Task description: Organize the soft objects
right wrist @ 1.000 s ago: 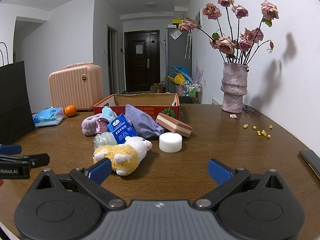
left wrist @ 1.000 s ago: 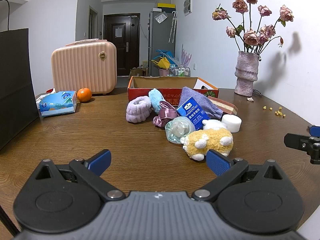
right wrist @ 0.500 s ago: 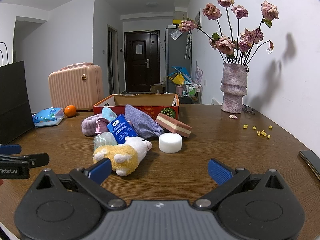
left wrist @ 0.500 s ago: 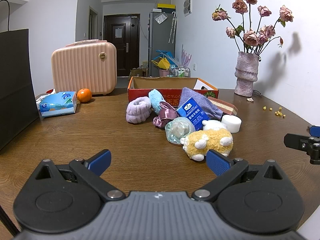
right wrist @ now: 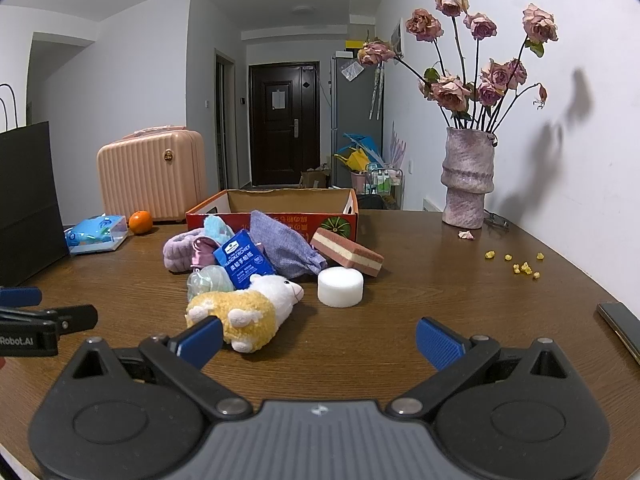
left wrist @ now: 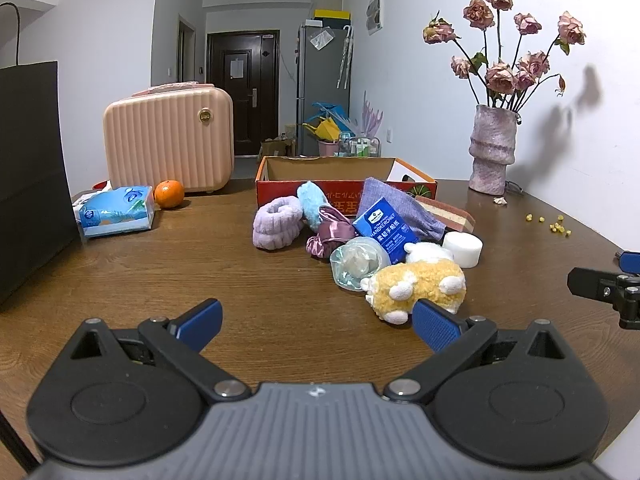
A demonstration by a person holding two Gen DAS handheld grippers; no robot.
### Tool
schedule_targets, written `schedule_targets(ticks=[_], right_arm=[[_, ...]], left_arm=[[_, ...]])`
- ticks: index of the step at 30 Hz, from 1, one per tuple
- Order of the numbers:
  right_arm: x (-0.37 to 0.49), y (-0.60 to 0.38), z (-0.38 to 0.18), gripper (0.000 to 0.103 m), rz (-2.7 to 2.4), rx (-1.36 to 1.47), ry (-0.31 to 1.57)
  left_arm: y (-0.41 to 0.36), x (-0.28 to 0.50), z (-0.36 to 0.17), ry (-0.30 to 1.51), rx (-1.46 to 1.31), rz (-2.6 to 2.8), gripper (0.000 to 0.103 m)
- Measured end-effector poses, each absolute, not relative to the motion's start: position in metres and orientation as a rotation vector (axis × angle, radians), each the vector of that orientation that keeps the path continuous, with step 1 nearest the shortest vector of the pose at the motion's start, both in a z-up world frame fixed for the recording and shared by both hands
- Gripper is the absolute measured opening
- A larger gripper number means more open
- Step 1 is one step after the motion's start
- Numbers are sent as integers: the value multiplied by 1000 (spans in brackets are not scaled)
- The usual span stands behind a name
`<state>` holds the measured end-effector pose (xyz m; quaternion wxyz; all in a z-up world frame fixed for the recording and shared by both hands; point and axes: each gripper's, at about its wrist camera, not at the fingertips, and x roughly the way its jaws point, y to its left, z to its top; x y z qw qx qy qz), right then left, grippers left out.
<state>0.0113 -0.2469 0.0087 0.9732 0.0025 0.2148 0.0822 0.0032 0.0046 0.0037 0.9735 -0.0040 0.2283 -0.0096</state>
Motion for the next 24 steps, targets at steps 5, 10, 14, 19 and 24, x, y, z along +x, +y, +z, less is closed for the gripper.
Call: schedule_targets(ticks=[5,10,14,19,24], right_arm=[[11,-251,11,103,167,4,432],[11,-251,10,103,166,3,432],[12,-254,14,103,166,-1,430],[13,-251,14,103,171,-18,423],[23,-246,12,103,180,-30,424]], left_arm=[[4,3,6,458,-7,-20,103],[4,3,6,457,-7,-20,103],[4,2,8,456,-7,-21,103],[5,4,12,451,-5,-15,103],[7,10,12,447,-8,-5,103]])
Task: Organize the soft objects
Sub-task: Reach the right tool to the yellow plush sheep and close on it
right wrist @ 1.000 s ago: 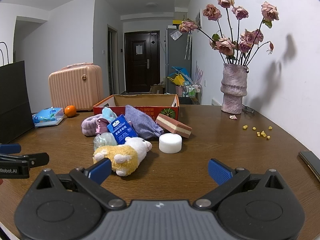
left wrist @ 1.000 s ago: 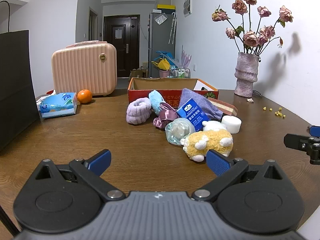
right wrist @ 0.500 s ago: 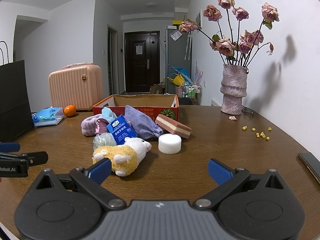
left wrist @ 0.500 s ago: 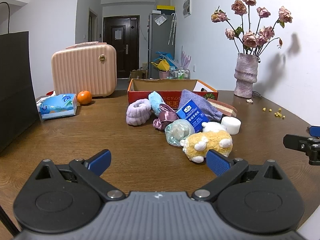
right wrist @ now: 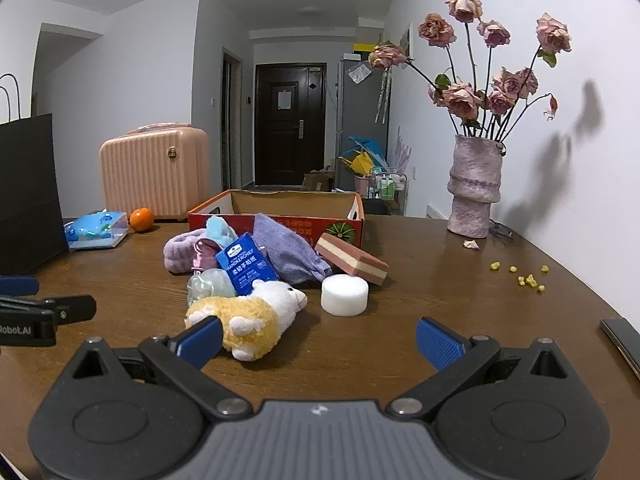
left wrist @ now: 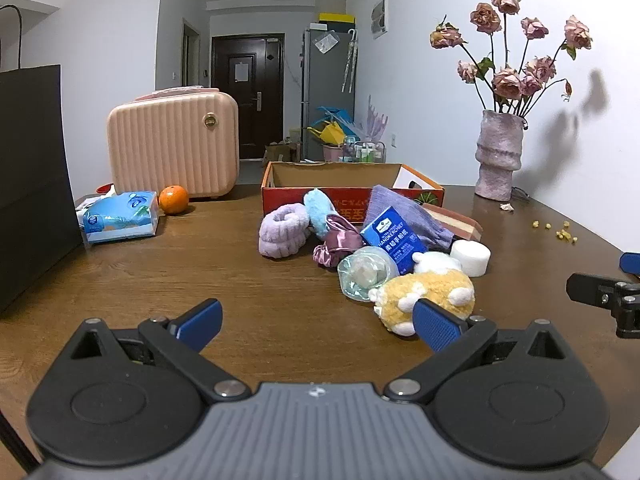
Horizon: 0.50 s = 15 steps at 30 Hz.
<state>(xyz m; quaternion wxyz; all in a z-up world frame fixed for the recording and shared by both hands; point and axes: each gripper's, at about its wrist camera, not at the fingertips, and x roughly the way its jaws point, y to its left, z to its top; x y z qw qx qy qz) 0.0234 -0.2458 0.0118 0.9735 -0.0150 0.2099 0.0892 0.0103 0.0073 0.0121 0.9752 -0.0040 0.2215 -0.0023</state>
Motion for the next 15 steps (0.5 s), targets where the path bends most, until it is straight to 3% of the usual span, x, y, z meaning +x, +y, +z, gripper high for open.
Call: schedule_targets(ticks=[15], right_arm=[[61,-212,-5,103,245,-48,478]], left_arm=[[19,34,-1,468,-33,31,103]])
